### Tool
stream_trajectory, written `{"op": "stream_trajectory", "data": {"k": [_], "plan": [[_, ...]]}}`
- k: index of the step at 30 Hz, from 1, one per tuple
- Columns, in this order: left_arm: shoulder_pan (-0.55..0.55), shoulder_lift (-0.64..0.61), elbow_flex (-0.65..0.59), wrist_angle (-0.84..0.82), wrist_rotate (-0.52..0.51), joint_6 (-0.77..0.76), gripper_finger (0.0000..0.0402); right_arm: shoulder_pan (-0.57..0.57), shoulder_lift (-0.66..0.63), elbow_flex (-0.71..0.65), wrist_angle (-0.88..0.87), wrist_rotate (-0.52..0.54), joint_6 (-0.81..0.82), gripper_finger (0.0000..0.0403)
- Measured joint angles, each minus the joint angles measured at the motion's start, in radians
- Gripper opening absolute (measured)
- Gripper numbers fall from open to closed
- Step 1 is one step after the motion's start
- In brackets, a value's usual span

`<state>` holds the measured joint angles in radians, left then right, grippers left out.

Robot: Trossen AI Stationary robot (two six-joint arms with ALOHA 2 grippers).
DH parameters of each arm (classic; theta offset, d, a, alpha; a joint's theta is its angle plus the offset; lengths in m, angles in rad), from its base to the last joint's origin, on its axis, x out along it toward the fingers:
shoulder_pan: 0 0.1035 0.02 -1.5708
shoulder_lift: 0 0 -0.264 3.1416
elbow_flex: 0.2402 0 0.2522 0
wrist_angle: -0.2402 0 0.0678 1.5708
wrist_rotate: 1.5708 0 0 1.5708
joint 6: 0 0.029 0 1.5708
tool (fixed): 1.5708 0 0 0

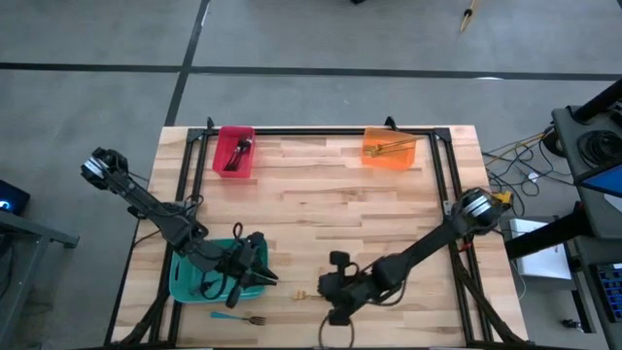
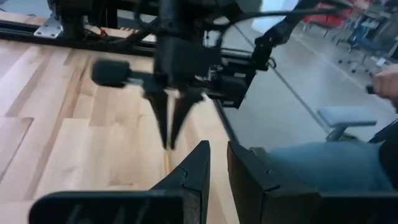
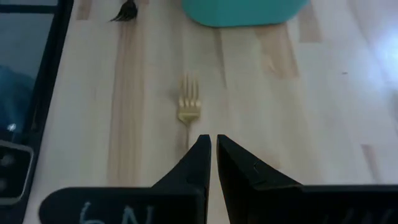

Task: Sort silverware by color (type)
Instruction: Put the gold fork into the orange bin

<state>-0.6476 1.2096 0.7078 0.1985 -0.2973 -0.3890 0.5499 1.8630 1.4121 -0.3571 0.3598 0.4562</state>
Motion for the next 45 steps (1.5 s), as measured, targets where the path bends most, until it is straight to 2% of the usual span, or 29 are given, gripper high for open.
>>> {"op": "stream_trajectory", "data": {"k": [3, 7, 9, 13, 22, 34, 38, 42, 45], "plan": [[0.0, 0.003, 0.0, -0.008, 0.0, 0.02, 0.0037, 0.0, 0.075, 0.068, -0.005, -0.039, 0.016, 0.0026], [0.0, 0.001, 0.0, -0.014, 0.0, 0.021, 0.0037, -0.002, 0.154, 0.151, -0.009, -0.148, 0.02, 0.0067], [0.0, 0.001, 0.0, -0.016, 0.001, 0.02, 0.0037, -0.001, 0.187, 0.186, -0.045, -0.135, 0.023, 0.0094], [0.0, 0.001, 0.0, -0.023, 0.002, 0.029, 0.0037, -0.003, 0.241, 0.241, -0.18, -0.016, 0.042, 0.0134], [0.0, 0.001, 0.0, -0.019, 0.0, 0.042, 0.0037, -0.012, 0.306, 0.262, -0.188, -0.019, 0.015, 0.0144], [0.001, 0.001, 0.0, -0.012, -0.011, 0.031, 0.0037, -0.056, 0.359, 0.259, -0.147, -0.028, -0.042, 0.0121], [0.001, 0.001, 0.0, -0.007, -0.011, 0.021, 0.0037, -0.066, 0.372, 0.257, -0.111, -0.049, -0.067, 0.0088], [0.001, 0.001, 0.0, 0.011, -0.027, 0.011, 0.0037, -0.073, 0.367, 0.256, -0.103, -0.045, -0.109, 0.0026], [0.001, 0.001, 0.0, 0.017, -0.036, -0.01, 0.0037, -0.079, 0.351, 0.255, -0.106, -0.053, -0.133, 0.0014]]}}
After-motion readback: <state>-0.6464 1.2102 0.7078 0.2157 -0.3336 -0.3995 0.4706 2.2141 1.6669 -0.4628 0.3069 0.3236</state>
